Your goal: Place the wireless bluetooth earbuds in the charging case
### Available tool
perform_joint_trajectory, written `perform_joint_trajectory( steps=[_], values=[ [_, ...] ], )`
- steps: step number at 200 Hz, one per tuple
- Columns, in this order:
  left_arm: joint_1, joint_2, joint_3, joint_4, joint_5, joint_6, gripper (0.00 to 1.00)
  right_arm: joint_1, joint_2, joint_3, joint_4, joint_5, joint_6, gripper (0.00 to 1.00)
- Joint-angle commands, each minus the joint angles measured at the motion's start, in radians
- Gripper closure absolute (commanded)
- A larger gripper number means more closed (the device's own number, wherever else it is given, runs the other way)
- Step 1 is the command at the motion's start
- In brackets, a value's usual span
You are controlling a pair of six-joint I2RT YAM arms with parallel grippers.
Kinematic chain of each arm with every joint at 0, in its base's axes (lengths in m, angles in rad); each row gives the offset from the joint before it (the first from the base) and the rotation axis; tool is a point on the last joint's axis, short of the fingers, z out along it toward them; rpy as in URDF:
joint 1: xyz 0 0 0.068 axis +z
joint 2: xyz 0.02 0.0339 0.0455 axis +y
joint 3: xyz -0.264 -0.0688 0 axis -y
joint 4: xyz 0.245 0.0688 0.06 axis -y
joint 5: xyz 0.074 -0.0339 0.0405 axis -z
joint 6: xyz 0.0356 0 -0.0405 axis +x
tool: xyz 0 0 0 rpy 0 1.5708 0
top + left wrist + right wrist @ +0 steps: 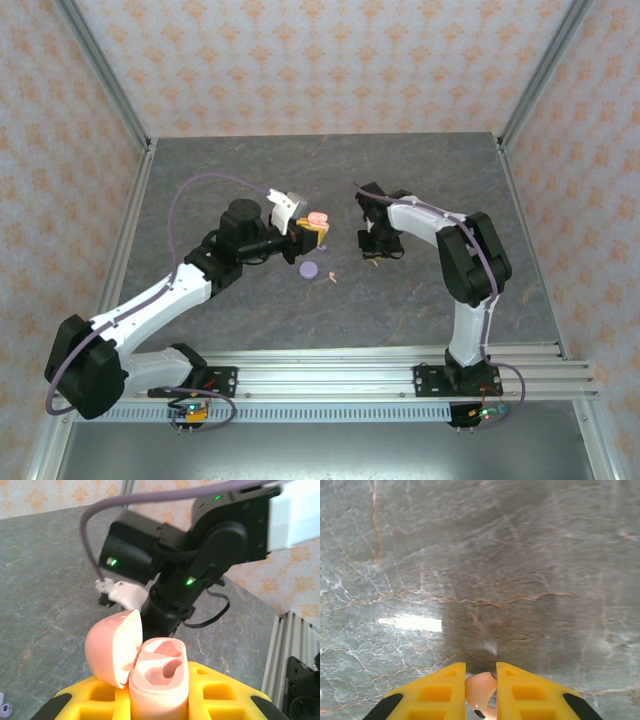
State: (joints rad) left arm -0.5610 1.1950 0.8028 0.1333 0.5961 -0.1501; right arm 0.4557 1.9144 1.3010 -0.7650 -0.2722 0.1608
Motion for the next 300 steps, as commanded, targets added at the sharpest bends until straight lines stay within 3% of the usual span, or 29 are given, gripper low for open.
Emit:
perform_joint_trajectory(
  steps=[1,55,113,176,300],
  values=[
    [-0.008,0.040,-0.007,0.058,-0.057,-0.044,0.88,-0.030,-0.081,-0.026,0.062,-0.085,0.050,0.82],
    [-0.018,0.112,-0.052,0.199,-0.104,-0.091,0.87,-0.096,-0.194,-0.081,0.184,-0.249,0.114,0.83],
    [-0.029,0.136,-0.140,0.393,-0.120,-0.067,0.87,-0.099,-0.339,-0.096,0.277,-0.373,0.177,0.83],
    [-0.041,0.169,-0.143,0.465,-0.143,-0.037,0.87,-0.097,-0.444,-0.121,0.455,-0.572,0.274,0.82],
    [-0.109,0.216,-0.113,0.543,-0.296,-0.032,0.87,0.003,-0.526,-0.098,0.511,-0.516,0.330,0.81]
  ],
)
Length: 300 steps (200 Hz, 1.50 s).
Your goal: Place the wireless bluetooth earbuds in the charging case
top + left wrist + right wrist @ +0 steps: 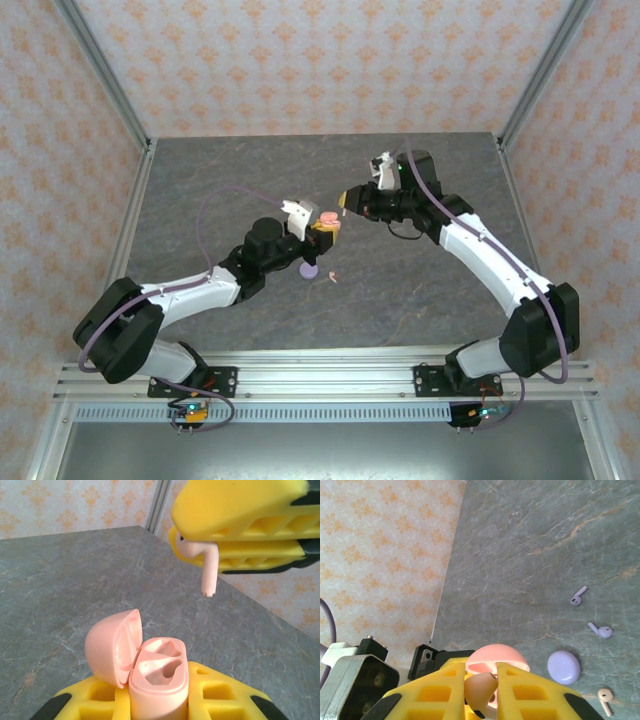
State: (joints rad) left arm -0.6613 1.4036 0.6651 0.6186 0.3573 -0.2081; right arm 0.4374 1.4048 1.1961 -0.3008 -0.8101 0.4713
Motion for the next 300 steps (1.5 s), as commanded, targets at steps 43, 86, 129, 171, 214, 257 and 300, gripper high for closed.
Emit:
perform_joint_trajectory(
  steps=[43,86,129,171,214,257,300],
  values=[
    [-0.015,0.003,0.033,0.058,-0.067,0.023,0.87,0.037,-0.016,0.005,0.066,0.040,0.029,0.82],
    [-0.017,-0.002,0.034,0.072,-0.057,0.010,0.87,0.038,-0.010,-0.006,0.073,0.043,0.036,0.81],
    [-0.017,-0.004,0.044,0.076,-0.045,0.000,0.87,0.047,0.002,-0.009,0.081,0.039,0.038,0.82],
    [-0.017,-0.006,0.060,0.071,-0.038,-0.010,0.86,0.050,0.008,-0.010,0.085,0.037,0.037,0.81],
    [-0.017,-0.004,0.068,0.069,-0.036,-0.025,0.85,0.052,0.012,-0.022,0.089,0.038,0.036,0.81],
    [-0.017,-0.006,0.078,0.062,-0.039,-0.033,0.85,0.052,0.014,-0.028,0.086,0.039,0.035,0.81],
    [-0.017,-0.003,0.087,0.050,-0.032,-0.033,0.85,0.052,0.012,-0.035,0.089,0.045,0.037,0.82]
  ],
)
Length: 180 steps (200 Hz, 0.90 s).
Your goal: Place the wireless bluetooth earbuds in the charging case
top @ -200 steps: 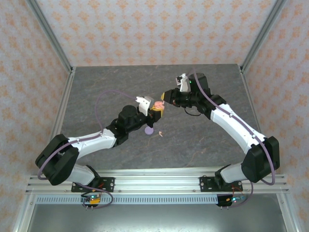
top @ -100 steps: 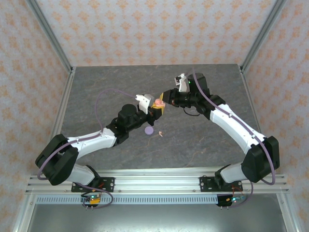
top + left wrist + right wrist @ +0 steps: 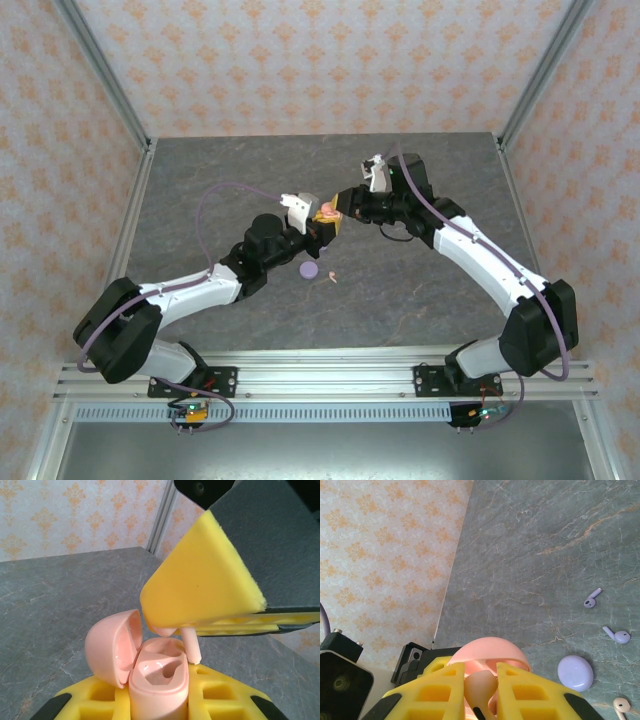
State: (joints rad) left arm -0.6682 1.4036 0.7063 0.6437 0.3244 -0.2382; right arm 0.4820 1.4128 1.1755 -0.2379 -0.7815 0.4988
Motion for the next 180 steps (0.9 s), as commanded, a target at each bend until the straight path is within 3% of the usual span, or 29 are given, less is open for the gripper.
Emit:
perform_joint_trajectory(
  steps=[1,94,139,180],
  values=[
    [-0.010,-0.004,0.046,0.025,0.002,-0.004,0.85,0.007,0.003,-0.014,0.026,0.017,0.010,0.82],
    [-0.011,0.007,0.060,-0.047,-0.003,0.009,0.86,0.008,-0.023,-0.016,0.061,0.085,0.031,0.85],
    [-0.011,-0.001,0.094,-0.258,-0.147,0.050,0.86,0.008,-0.053,-0.011,-0.106,0.262,-0.048,0.85],
    [-0.011,-0.038,0.098,-0.374,-0.196,0.071,0.86,-0.009,-0.020,-0.043,-0.256,0.432,-0.094,0.85]
  ],
)
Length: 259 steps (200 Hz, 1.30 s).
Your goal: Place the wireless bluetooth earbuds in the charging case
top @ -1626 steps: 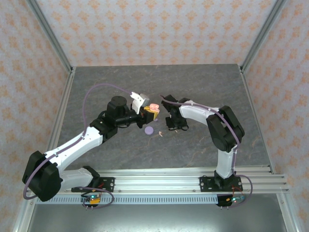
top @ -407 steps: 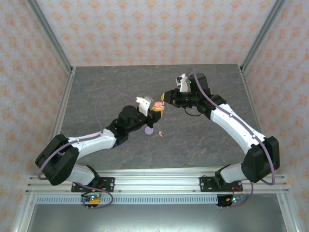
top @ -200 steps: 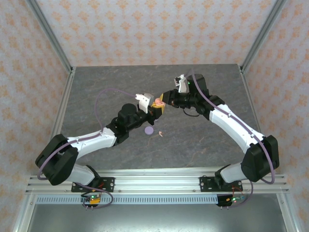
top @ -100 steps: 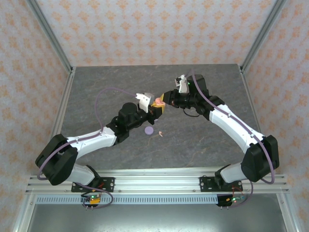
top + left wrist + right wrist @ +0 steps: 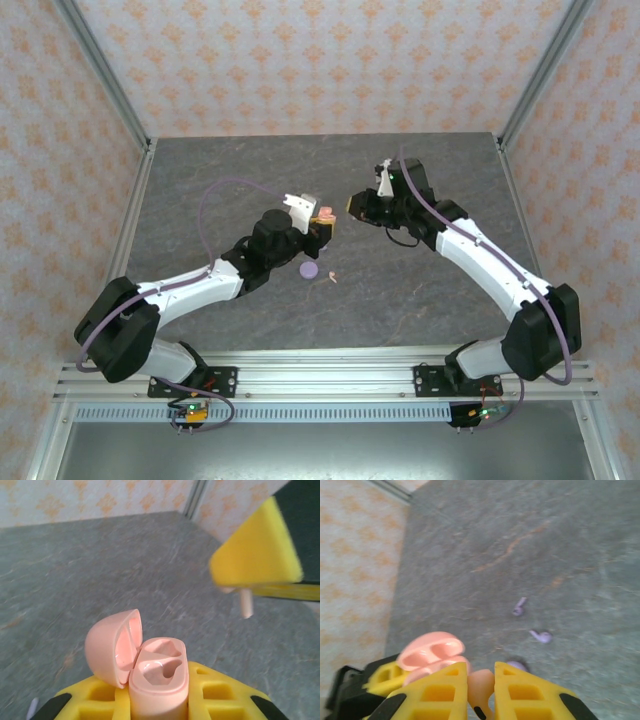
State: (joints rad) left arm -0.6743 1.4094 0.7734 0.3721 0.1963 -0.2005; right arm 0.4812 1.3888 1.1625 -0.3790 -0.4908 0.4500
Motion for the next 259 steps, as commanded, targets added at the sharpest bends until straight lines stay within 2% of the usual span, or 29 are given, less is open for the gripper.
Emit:
perform_joint_trajectory(
  steps=[1,40,91,179,203,238,259],
  values=[
    [-0.005,-0.045,0.031,-0.105,-0.068,0.033,0.86,-0.009,0.005,-0.032,-0.117,0.144,-0.045,0.85],
    [-0.005,-0.088,0.043,-0.201,-0.080,0.048,0.86,-0.031,0.074,-0.104,-0.134,0.254,-0.023,0.85],
    [-0.005,-0.115,0.047,-0.249,-0.074,0.040,0.86,-0.049,0.206,-0.154,-0.091,0.348,0.022,0.85],
    [-0.005,-0.114,0.049,-0.268,-0.084,0.038,0.86,-0.070,0.393,-0.121,-0.081,0.344,0.027,0.85],
    [-0.005,-0.113,0.053,-0.270,-0.085,0.038,0.86,-0.072,0.403,-0.113,-0.108,0.346,0.007,0.77],
    [-0.005,-0.117,0.057,-0.275,-0.083,0.038,0.86,-0.080,0.390,-0.066,-0.209,0.341,-0.097,0.58],
    [-0.005,-0.121,0.060,-0.283,-0.084,0.039,0.86,-0.083,0.403,0.001,-0.311,0.335,-0.198,0.54]
  ],
)
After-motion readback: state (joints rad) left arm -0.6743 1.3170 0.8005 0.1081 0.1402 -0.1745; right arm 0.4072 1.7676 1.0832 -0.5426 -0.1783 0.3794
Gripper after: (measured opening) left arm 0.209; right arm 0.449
